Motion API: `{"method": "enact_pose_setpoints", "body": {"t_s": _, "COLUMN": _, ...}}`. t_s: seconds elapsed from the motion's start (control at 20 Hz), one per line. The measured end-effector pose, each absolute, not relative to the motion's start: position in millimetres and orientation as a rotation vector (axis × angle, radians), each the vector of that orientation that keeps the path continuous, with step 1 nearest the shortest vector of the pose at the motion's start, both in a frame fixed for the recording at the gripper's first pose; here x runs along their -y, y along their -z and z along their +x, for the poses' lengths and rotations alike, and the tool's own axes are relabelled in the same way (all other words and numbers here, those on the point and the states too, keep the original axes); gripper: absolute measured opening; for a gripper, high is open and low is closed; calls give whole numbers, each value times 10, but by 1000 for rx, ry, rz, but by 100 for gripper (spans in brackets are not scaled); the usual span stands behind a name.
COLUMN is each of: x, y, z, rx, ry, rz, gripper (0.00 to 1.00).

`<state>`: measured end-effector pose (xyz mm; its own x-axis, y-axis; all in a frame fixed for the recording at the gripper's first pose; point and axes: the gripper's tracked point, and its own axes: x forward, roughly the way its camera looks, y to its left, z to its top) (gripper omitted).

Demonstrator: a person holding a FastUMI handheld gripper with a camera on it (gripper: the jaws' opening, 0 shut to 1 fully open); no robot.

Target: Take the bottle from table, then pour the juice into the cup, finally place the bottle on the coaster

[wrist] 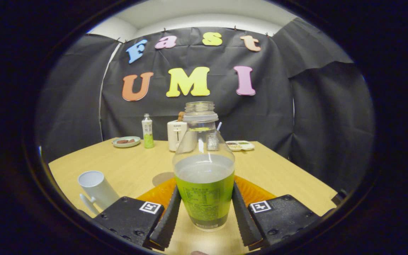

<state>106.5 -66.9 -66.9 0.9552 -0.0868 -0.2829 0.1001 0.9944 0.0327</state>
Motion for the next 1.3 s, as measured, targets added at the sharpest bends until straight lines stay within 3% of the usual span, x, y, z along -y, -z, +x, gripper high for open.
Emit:
{"method": "enact_pose_setpoints", "body": {"t_s": 0.4, "x": 551, "y": 424, "z": 1196, "rx": -340, "ry": 44, "rz": -377, "gripper": 74}}
{"method": "enact_pose_setpoints", "body": {"t_s": 0.85, "x": 466, "y": -32, "z": 1275, "rx": -232, "ry": 85, "rz": -711, "gripper": 74}}
{"method": "enact_pose_setpoints", "body": {"t_s": 1.3, "x": 28, "y": 73, "z": 1359, "rx": -101, "ry": 85, "rz": -1129, "gripper": 74}}
